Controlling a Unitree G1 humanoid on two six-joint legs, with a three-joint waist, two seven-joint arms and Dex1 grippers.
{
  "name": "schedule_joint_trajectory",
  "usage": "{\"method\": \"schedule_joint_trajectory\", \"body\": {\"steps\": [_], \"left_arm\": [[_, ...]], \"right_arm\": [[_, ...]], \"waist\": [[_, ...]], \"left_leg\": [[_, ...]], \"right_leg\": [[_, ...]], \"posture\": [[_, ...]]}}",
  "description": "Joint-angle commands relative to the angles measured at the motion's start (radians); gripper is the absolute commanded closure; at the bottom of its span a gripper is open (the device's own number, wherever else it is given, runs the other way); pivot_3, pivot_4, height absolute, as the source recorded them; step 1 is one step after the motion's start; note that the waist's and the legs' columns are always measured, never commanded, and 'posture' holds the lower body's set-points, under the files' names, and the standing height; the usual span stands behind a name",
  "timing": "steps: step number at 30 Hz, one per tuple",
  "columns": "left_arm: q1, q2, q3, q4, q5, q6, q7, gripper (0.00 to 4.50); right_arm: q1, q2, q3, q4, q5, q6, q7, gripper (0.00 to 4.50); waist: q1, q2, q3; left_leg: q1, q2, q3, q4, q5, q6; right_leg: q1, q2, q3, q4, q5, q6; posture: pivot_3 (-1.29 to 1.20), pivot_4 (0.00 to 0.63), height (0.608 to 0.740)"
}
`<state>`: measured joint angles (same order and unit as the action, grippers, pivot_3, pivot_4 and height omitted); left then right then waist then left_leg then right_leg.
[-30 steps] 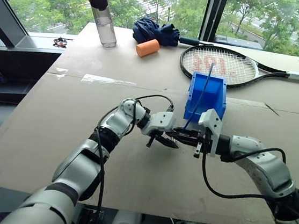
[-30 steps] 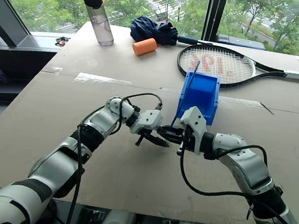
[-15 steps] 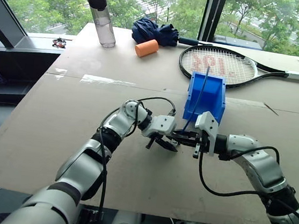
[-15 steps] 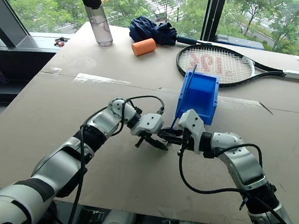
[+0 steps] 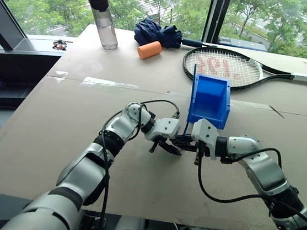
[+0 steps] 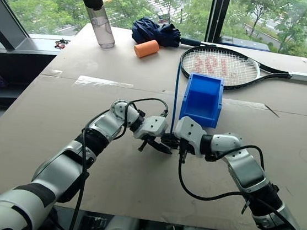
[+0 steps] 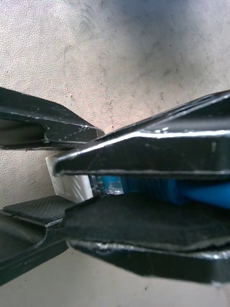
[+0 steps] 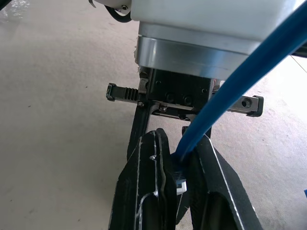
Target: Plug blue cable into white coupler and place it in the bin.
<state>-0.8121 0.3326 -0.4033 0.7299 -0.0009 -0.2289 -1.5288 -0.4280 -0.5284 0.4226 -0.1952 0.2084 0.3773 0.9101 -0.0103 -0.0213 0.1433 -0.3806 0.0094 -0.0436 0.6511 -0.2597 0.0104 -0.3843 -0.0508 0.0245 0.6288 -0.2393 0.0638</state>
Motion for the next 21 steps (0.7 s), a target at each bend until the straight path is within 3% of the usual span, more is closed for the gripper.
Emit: {"method": "schedule_joint_trajectory", "body": {"steps": [1,3,4,5,6,10,11,16,18,21], "left_arm": [[-0.003,-0.020,0.018,-0.044,-0.023,0.003,0.004,3.82],[0.008,-0.011,0.016,-0.066,-0.038,0.025,-0.028,3.82],[0.014,-0.010,0.032,-0.089,-0.060,0.068,-0.025,3.32],[0.022,-0.005,0.048,-0.115,-0.076,0.101,-0.013,3.32],[0.038,0.005,0.066,-0.150,-0.087,0.133,0.007,2.64],[0.223,0.118,0.161,-0.451,-0.174,0.355,0.076,1.06],[0.278,0.142,0.191,-0.534,-0.200,0.404,0.107,0.88],[0.465,0.165,0.363,-0.906,-0.328,0.658,0.358,0.88],[0.516,0.154,0.405,-1.023,-0.356,0.716,0.452,0.88],[0.580,0.122,0.433,-1.181,-0.406,0.800,0.576,0.88]], "right_arm": [[0.043,-0.013,0.071,0.093,-0.070,0.032,0.019,4.50],[0.055,-0.003,0.057,0.093,-0.065,0.032,0.014,4.50],[0.061,0.013,0.028,0.088,-0.039,0.034,0.005,4.50],[0.067,0.034,-0.010,0.076,-0.001,0.046,-0.009,4.50],[0.073,0.054,-0.051,0.058,0.037,0.059,-0.023,4.50],[0.093,0.105,-0.275,-0.076,0.225,0.155,-0.098,4.50],[0.098,0.103,-0.327,-0.111,0.271,0.186,-0.112,4.50],[0.031,0.082,-0.543,-0.187,0.498,0.389,-0.206,4.50],[-0.059,0.066,-0.593,-0.122,0.557,0.477,-0.241,4.50],[-0.226,0.041,-0.595,0.077,0.517,0.546,-0.291,4.50]], "waist": [[0.000,0.000,0.000],[0.000,-0.001,-0.001],[0.000,-0.001,-0.001],[-0.001,-0.001,-0.001],[0.000,-0.001,-0.001],[-0.009,0.001,0.000],[-0.014,0.002,0.001],[-0.003,0.005,0.004],[-0.001,0.006,0.004],[-0.003,0.006,0.004]], "left_leg": [[0.000,0.000,0.000,0.000,0.000,0.000],[0.001,0.000,-0.001,0.000,0.000,0.000],[0.001,0.000,-0.001,0.000,0.000,0.000],[0.001,0.000,-0.001,0.000,0.000,0.000],[0.001,0.000,-0.004,0.000,0.000,0.000],[0.001,0.001,-0.008,0.000,0.000,0.000],[0.001,0.001,-0.009,-0.001,0.000,0.000],[0.000,0.002,-0.012,-0.002,0.000,0.000],[0.000,0.002,-0.014,-0.002,0.000,0.000],[0.002,0.000,-0.012,-0.001,0.000,0.000]], "right_leg": [[0.000,0.000,0.000,0.000,0.000,0.000],[0.001,0.000,0.000,0.000,0.000,0.000],[0.002,0.000,-0.001,0.000,0.000,0.000],[0.002,0.000,-0.001,0.000,0.000,0.000],[0.003,0.000,-0.003,0.000,0.000,0.000],[0.003,0.000,-0.003,0.000,0.000,0.000],[0.003,0.000,-0.002,0.001,0.000,0.000],[0.000,-0.001,-0.005,0.003,0.000,0.000],[0.000,-0.002,-0.006,0.003,0.000,0.000],[0.003,-0.003,-0.004,0.002,0.000,-0.001]], "posture": [[0.00,0.150,0.740],[0.00,0.150,0.740],[0.00,0.150,0.740],[0.00,0.150,0.740],[0.00,0.150,0.740],[0.00,0.150,0.740],[0.00,0.150,0.740],[0.00,0.150,0.740],[0.00,0.150,0.740],[0.00,0.150,0.740]]}}
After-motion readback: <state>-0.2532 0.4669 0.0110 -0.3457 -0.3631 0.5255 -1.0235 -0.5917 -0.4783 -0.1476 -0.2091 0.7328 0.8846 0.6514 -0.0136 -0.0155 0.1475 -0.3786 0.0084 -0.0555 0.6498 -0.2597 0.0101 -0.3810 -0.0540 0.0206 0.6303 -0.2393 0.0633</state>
